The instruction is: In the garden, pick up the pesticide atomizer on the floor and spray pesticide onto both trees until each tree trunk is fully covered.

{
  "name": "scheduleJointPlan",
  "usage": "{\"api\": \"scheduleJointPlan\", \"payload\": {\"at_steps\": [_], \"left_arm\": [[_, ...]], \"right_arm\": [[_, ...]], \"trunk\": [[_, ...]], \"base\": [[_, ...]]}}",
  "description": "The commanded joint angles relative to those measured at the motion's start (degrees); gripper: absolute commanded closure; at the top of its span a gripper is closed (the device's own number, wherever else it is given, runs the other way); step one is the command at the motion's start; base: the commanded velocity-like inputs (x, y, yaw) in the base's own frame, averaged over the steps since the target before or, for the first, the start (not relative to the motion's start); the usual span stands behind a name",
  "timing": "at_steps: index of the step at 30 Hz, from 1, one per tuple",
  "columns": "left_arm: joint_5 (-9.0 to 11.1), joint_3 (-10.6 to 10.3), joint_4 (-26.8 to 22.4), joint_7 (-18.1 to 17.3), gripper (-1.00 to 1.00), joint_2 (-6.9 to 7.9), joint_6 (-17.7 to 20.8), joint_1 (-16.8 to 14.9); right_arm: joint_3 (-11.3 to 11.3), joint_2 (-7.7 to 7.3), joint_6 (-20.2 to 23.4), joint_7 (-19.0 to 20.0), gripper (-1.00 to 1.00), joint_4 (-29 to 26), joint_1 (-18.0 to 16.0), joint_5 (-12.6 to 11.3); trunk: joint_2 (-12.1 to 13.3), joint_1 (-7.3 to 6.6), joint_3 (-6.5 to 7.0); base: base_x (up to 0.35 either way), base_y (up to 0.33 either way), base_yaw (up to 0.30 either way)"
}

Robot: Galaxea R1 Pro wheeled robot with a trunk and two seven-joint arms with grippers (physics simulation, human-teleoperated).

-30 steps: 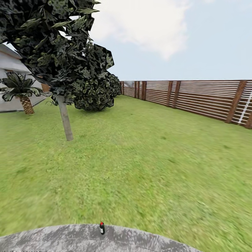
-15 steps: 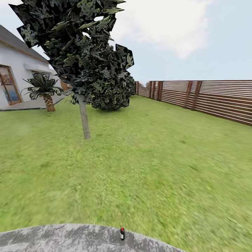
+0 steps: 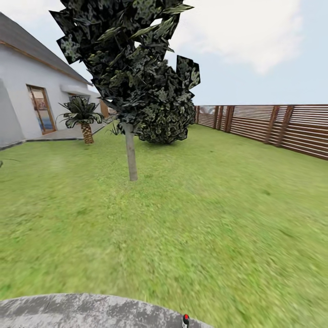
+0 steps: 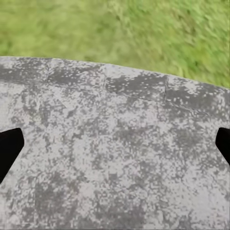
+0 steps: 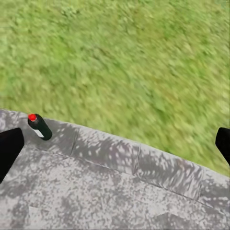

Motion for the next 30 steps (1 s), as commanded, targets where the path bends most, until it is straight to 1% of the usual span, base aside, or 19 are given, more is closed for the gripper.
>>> {"api": "scheduleJointPlan", "payload": {"at_steps": [1, 18, 30], "left_arm": [[0.0, 0.0, 0.0, 0.0, -1.0, 0.0, 0.0, 0.0], [0.0, 0.0, 0.0, 0.0, -1.0, 0.0, 0.0, 0.0], [0.0, 0.0, 0.0, 0.0, -1.0, 0.0, -0.1, 0.0]], "right_arm": [[0.0, 0.0, 0.0, 0.0, -1.0, 0.0, 0.0, 0.0], [0.0, 0.0, 0.0, 0.0, -1.0, 0.0, 0.0, 0.0], [0.1, -0.08, 0.0, 0.2, -1.0, 0.0, 0.0, 0.2]], "trunk": [[0.0, 0.0, 0.0], [0.0, 0.0, 0.0], [0.0, 0.0, 0.0]], "base": [[0.238, 0.249, 0.23], [0.238, 0.248, 0.227], [0.238, 0.248, 0.028]]}}
